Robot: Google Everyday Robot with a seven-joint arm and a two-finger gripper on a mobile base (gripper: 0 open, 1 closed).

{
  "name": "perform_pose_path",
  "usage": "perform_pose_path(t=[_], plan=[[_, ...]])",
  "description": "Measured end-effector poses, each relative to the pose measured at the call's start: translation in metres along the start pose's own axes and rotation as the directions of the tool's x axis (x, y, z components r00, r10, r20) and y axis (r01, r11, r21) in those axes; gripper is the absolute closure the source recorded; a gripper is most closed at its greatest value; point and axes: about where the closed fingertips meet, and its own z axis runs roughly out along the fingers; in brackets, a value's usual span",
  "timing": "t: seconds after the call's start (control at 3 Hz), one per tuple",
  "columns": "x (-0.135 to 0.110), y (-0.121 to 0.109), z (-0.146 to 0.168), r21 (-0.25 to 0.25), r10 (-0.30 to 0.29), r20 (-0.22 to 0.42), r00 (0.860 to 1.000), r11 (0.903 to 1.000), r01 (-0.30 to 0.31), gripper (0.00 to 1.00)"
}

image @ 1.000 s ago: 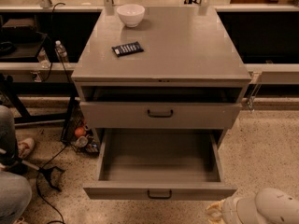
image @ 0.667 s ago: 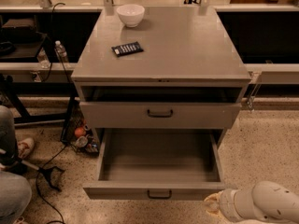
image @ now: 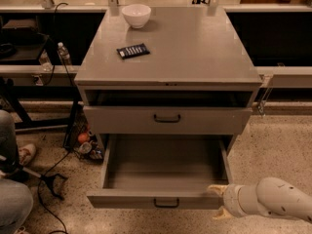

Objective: Open middle drawer

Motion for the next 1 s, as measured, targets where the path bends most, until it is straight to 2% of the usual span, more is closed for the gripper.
perform_pose_path(t=[0.33,0.67,1.0], plan=[[0.008,-0.011,0.017,-0.005,0.011,-0.024,1.000,0.9999,-0.011,0.00],[0.022,-0.016,0.041,-0.032,0.035,-0.060,0.998,0.9988,-0.037,0.00],[0.040,-0.012,0.057,-0.054,0.080,-0.089,0.993,0.9949,-0.085,0.15]])
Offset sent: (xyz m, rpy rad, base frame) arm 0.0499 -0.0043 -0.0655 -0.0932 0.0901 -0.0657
